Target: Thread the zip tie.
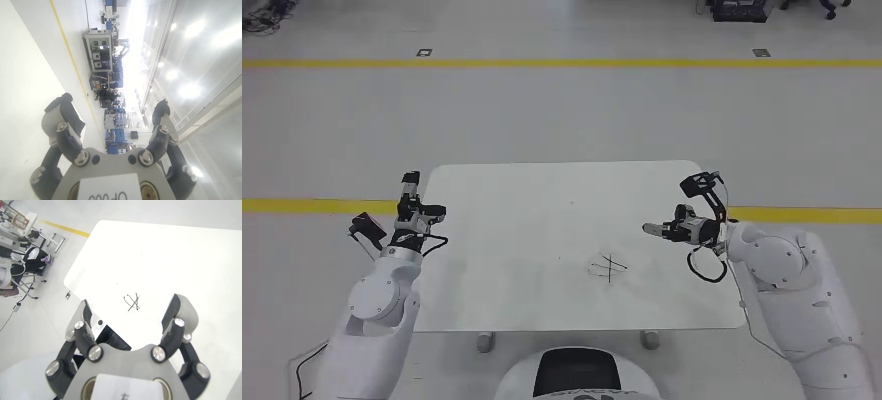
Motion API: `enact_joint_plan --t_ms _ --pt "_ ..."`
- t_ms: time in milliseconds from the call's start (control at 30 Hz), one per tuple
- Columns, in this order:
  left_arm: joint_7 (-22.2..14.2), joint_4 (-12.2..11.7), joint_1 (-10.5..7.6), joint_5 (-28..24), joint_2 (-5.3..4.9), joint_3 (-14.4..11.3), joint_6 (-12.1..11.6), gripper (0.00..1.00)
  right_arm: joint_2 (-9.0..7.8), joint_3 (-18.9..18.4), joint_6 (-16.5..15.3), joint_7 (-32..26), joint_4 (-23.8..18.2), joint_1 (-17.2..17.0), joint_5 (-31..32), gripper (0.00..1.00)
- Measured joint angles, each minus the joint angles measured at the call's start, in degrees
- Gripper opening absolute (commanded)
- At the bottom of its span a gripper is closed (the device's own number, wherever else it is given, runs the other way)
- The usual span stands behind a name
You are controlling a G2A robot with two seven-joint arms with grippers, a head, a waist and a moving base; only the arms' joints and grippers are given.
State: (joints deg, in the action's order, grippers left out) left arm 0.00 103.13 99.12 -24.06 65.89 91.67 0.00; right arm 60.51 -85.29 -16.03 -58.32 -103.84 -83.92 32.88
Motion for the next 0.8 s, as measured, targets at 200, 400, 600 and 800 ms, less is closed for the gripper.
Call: enact_joint_plan --t_ms 200,400,600,800 --pt "0.0 0.0 0.0 0.0 0.0 0.0 0.0 1.0 0.11 9.29 -3.5 -5.37 3.36 9.03 7.66 1.0" --pt "0.0 0.0 0.0 0.0 0.0 0.0 0.0 1.0 -0.12 19.84 -3.44 -8.36 5.58 15.44 11.53 1.0" --pt "0.0 0.0 0.0 0.0 0.0 0.0 0.0 1.0 -0.15 19.87 -3.45 -8.43 5.51 15.52 11.6 1.0" --pt "0.0 0.0 0.0 0.0 0.0 0.0 0.0 1.0 -0.14 21.09 -3.45 -9.02 5.13 16.14 12.85 1.0"
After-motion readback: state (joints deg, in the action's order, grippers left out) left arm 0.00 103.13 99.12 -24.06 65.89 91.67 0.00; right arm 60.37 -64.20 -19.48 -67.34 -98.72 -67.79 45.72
